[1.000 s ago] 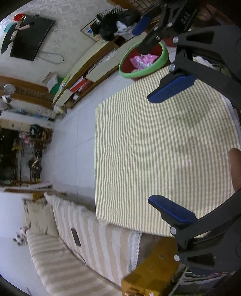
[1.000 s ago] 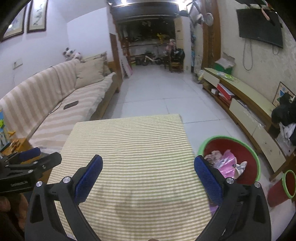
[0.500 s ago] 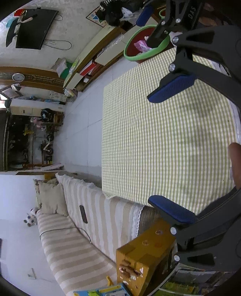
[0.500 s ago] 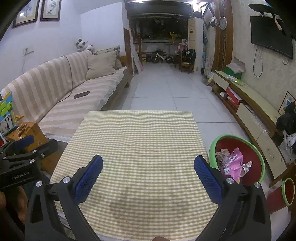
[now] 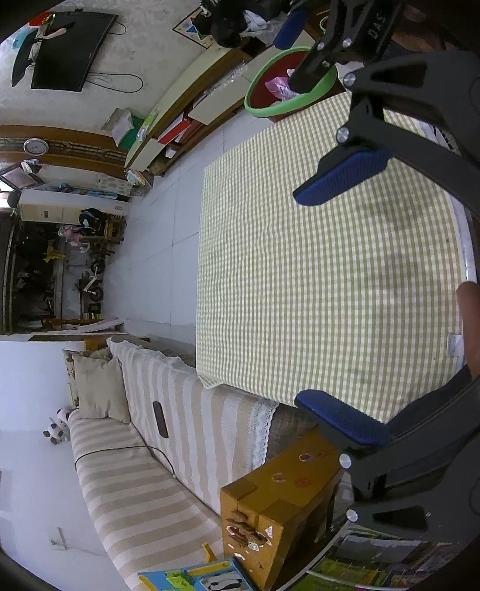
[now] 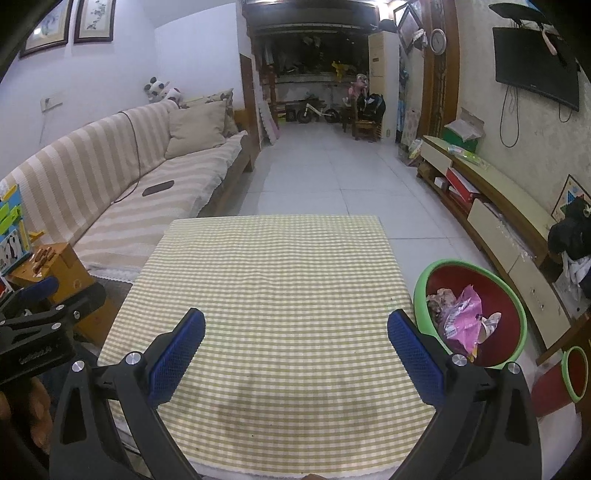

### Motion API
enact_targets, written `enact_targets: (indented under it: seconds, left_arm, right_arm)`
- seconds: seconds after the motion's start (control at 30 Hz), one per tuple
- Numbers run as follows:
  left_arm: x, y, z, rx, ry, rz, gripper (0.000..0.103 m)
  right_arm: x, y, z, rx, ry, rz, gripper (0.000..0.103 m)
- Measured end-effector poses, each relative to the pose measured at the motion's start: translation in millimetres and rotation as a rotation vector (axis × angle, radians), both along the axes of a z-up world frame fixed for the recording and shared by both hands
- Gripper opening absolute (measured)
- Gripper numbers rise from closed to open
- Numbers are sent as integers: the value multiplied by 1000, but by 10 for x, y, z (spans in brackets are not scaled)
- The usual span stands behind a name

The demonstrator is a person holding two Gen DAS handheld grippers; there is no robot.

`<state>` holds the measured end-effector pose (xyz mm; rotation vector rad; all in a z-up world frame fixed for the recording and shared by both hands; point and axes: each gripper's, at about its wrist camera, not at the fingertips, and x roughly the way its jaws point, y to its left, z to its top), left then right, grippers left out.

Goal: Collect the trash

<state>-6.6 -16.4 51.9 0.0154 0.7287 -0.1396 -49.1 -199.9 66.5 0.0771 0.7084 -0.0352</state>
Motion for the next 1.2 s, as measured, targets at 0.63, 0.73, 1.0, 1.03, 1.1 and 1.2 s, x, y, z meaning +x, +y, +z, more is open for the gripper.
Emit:
enact_targets:
  seconds: [0.63,0.73,1.0,1.03,1.1,1.2]
  left_arm:
    - [-20,29,14,-8,5,7,97]
    - [-25,25,15,-8,3,2,98]
    - [-20,17,15,-8,2,0,98]
    - [-24,20,17,-10,2,-1,97]
    - [-23,11,17,-14,4,0,98]
    - [-20,12,21,-17,5,-1,97]
  right_arm:
    - [-14,31,-18,-10,5,9,96]
    - [-14,33,-19,-11,5,8,96]
    - [-13,38,-17,-11,7,9,96]
    - [-14,37,-20,-11,6,9,96]
    - [-14,42,-31,-11,12,16,96]
    - [-19,30,-50,-13,15,22,96]
